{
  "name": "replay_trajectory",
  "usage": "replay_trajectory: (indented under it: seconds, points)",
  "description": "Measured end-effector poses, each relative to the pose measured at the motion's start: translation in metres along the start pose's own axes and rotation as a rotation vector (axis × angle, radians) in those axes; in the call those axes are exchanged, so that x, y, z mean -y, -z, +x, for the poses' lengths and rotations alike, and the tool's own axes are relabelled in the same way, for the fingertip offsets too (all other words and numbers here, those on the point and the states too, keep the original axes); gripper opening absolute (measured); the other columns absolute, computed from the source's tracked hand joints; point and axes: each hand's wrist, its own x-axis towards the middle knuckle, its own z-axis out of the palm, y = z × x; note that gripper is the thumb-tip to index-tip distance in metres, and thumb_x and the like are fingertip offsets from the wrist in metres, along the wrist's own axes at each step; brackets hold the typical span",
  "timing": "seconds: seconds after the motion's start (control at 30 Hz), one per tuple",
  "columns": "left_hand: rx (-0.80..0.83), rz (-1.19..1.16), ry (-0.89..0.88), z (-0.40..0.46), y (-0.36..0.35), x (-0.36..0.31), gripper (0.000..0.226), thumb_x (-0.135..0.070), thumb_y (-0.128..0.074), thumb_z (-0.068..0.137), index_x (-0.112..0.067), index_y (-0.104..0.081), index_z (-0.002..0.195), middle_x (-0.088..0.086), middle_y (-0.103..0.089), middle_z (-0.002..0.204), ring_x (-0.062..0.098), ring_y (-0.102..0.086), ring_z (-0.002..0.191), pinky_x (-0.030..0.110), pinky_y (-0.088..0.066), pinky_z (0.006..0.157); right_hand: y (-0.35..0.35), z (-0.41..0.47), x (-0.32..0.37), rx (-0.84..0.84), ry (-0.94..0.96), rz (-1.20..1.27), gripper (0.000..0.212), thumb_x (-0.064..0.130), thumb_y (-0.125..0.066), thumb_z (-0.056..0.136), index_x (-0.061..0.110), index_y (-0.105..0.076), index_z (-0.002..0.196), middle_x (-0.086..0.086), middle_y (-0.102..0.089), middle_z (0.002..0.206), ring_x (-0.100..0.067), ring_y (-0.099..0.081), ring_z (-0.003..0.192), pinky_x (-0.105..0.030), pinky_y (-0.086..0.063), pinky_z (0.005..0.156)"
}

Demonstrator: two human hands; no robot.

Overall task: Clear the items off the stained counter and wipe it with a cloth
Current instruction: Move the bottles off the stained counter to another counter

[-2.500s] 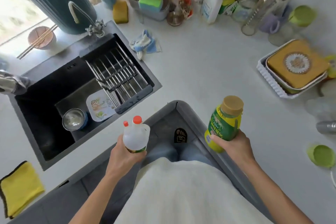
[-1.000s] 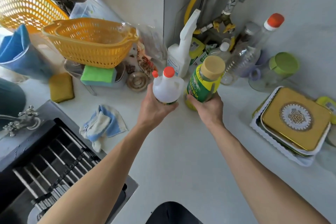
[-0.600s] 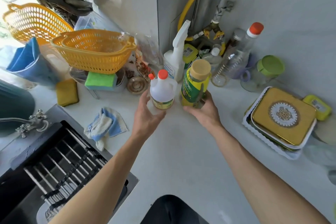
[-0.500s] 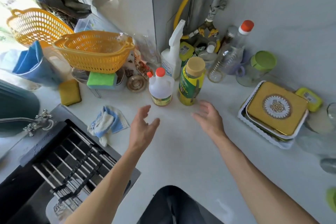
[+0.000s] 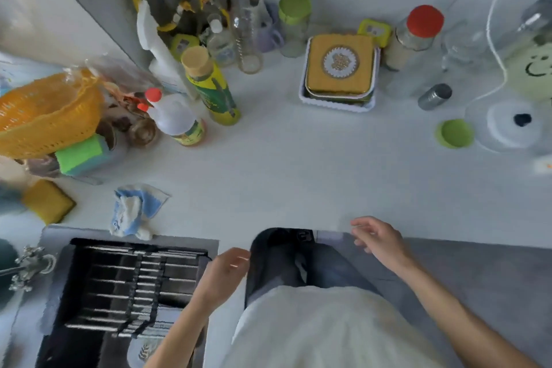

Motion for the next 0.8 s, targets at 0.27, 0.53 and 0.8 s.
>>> replay_trajectory:
  seconds: [0.27,0.53,0.8]
  points:
    - [0.316,0.417,-0.1,0.026,-0.034,-0.06,0.027,-0.016,-0.046,0.102,-0.016,-0.072,0.11,0.002,-0.075,0.108,0.026,-0.072,0.099,0.04,-0.055,0.096,-0.014,-0.097,-0.133,-0.244,-0.36,0.34,0.011,0.019,-0.063,0.103,0.014,-0.073,0.105,-0.01,-0.077,0.101,-0.032,-0.074,0.092,-0.04,-0.056,0.078]
    - [0.501,0.72,-0.343,0.043,-0.113,-0.166,0.026,-0.029,-0.046,0.107,-0.028,-0.07,0.117,-0.005,-0.073,0.116,0.02,-0.067,0.108,0.035,-0.053,0.093,-0.078,-0.188,-0.24,-0.36,-0.704,0.733,0.017,0.016,-0.062,0.103,0.005,-0.072,0.096,-0.009,-0.076,0.082,-0.023,-0.066,0.068,-0.036,-0.055,0.066]
    - [0.649,0.851,-0.481,0.028,-0.238,-0.265,0.026,-0.028,-0.048,0.098,-0.041,-0.066,0.085,-0.008,-0.071,0.093,0.022,-0.069,0.091,0.039,-0.056,0.084,-0.106,-0.248,-0.309,-0.397,-0.791,0.91,0.022,0.017,-0.061,0.101,0.008,-0.074,0.085,-0.014,-0.073,0.084,-0.02,-0.062,0.081,-0.038,-0.051,0.082]
